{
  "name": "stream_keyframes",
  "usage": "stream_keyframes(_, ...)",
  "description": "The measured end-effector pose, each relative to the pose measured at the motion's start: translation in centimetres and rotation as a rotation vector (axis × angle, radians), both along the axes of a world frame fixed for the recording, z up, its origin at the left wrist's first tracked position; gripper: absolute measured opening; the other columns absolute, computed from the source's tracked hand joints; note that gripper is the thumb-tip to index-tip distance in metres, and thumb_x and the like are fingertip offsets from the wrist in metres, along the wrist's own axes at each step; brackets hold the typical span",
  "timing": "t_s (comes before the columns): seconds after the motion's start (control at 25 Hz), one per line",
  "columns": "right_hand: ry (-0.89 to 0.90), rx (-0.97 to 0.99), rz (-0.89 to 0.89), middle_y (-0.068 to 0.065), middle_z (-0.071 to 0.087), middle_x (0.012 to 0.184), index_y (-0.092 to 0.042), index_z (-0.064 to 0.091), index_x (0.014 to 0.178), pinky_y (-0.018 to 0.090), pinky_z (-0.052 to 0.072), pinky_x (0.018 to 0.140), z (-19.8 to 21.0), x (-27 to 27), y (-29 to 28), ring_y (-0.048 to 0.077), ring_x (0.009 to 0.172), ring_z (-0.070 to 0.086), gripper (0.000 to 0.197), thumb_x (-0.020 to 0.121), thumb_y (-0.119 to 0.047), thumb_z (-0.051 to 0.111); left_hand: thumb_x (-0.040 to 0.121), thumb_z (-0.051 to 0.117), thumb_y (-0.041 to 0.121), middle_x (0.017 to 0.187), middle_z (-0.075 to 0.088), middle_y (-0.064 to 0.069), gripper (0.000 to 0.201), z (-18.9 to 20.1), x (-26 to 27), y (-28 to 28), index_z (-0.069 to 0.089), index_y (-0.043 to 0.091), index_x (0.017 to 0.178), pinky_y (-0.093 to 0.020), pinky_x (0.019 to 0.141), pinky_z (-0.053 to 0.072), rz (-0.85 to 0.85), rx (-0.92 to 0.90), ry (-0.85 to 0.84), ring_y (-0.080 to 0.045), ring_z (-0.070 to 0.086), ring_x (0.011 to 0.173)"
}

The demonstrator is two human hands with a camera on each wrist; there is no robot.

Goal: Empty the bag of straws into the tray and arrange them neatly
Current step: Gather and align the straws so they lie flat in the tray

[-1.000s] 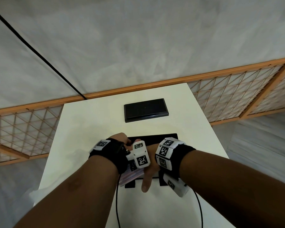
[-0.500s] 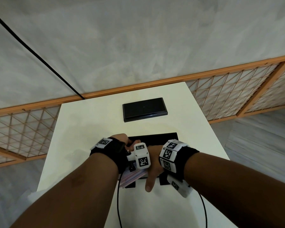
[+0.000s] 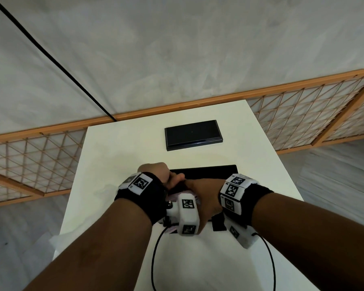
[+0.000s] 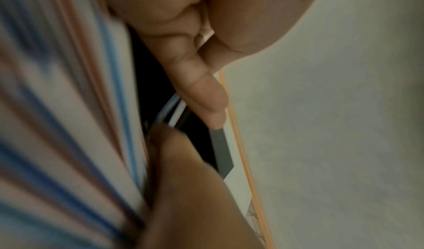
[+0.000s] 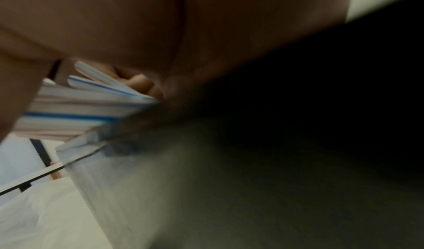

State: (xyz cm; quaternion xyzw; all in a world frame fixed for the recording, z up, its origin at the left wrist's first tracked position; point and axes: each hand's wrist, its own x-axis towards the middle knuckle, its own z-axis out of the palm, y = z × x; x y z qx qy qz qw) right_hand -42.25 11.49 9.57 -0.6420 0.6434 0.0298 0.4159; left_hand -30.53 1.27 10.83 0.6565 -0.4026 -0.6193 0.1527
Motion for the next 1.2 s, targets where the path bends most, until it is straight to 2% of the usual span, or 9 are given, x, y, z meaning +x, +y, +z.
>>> stream_keyframes(0.12,-0.003,0.002,-0.084,-0.007,0.060,0.124,-0.029,0.036,0.135,0.036,0.050,0.098,0.4,0.1,0.5,0.018,0.112,0.060,0.110,0.043,-0.052,0.093,0.098,0.051,-0.001,0.089,0.070,-0.022,0.007,2.0,1.3,0.0,0.057,-0.002,0.100,-0.026,0.052,0.057,0.133,-0.053,0.097,-0.027,0.071,0.064)
stream_keyframes(0.28,0.053,-0.021,-0.117,-0.003,0.059,0.126,-0.027,0.032,0.137,0.037,0.050,0.097,0.7,1.5,0.3,0.022,0.112,0.060,0.114,0.045,-0.067,0.086,0.093,0.052,-0.006,0.048,0.063,-0.014,0.015,5.2,4.0,0.4,0.060,-0.005,0.080,-0.028,0.048,0.054,0.056,-0.202,-0.043,-0.024,0.062,0.038)
stream_keyframes(0.4,0.086,-0.067,-0.121,0.001,0.058,0.123,-0.028,0.030,0.141,0.037,0.050,0.095,0.6,2.2,-0.1,0.024,0.111,0.059,0.115,0.049,-0.072,0.081,0.094,0.055,-0.001,0.057,0.062,-0.012,0.015,6.4,6.3,0.2,0.062,-0.001,0.081,-0.018,0.035,0.035,-0.064,-0.244,-0.117,-0.017,0.048,0.032)
stream_keyframes(0.56,0.169,-0.032,-0.106,-0.001,0.056,0.118,-0.036,0.041,0.132,0.038,0.048,0.094,0.0,3.5,-1.2,0.023,0.108,0.053,0.103,0.048,-0.089,0.066,0.096,0.066,0.015,0.080,0.062,-0.009,0.023,5.6,8.0,-0.6,0.066,-0.002,0.080,-0.026,0.050,0.037,-0.411,-0.354,-0.374,-0.017,0.047,0.054)
stream_keyframes(0.64,0.201,-0.031,-0.113,-0.006,0.056,0.116,-0.040,0.047,0.123,0.041,0.048,0.095,-0.5,4.0,-1.5,0.020,0.109,0.051,0.098,0.043,-0.096,0.055,0.093,0.070,0.021,0.089,0.068,-0.009,0.026,4.4,8.5,-0.7,0.071,-0.005,0.088,-0.031,0.071,0.051,-0.484,-0.392,-0.402,-0.023,0.060,0.074)
stream_keyframes(0.72,0.200,-0.030,-0.115,-0.008,0.058,0.110,-0.037,0.052,0.115,0.041,0.049,0.095,-0.7,4.7,-1.8,0.018,0.108,0.055,0.091,0.046,-0.096,0.054,0.091,0.070,0.032,0.095,0.071,-0.005,0.029,3.2,9.3,-0.4,0.072,0.003,0.088,-0.037,0.091,0.052,-0.463,-0.398,-0.387,-0.026,0.064,0.092)
stream_keyframes(0.92,0.208,-0.010,-0.156,-0.016,0.062,0.107,-0.040,0.053,0.109,0.060,0.032,0.105,-0.7,5.7,-1.8,0.018,0.109,0.057,0.084,0.046,-0.096,0.051,0.078,0.063,0.059,0.083,0.070,-0.008,0.054,0.9,9.7,1.6,0.068,0.006,0.084,-0.051,0.088,0.054,-0.218,-0.324,-0.107,-0.031,0.065,0.083)
stream_keyframes(1.08,0.234,-0.064,-0.206,-0.014,0.057,0.100,-0.037,0.047,0.095,0.063,0.028,0.104,-0.3,6.7,-1.8,0.017,0.102,0.056,0.075,0.048,-0.095,0.052,0.093,0.066,0.037,0.069,0.069,-0.002,0.037,-0.1,8.9,2.7,0.067,0.011,0.067,-0.043,0.080,0.054,-0.184,-0.468,-0.130,-0.029,0.065,0.075)
stream_keyframes(1.2,0.288,-0.150,-0.267,-0.008,0.058,0.113,-0.033,0.045,0.103,0.059,0.030,0.105,-0.6,7.7,-1.6,0.021,0.108,0.056,0.086,0.047,-0.098,0.048,0.097,0.064,0.025,0.064,0.065,-0.004,0.038,-0.4,8.7,1.5,0.064,0.013,0.060,-0.041,0.077,0.053,-0.029,-0.346,-0.039,-0.030,0.062,0.073)
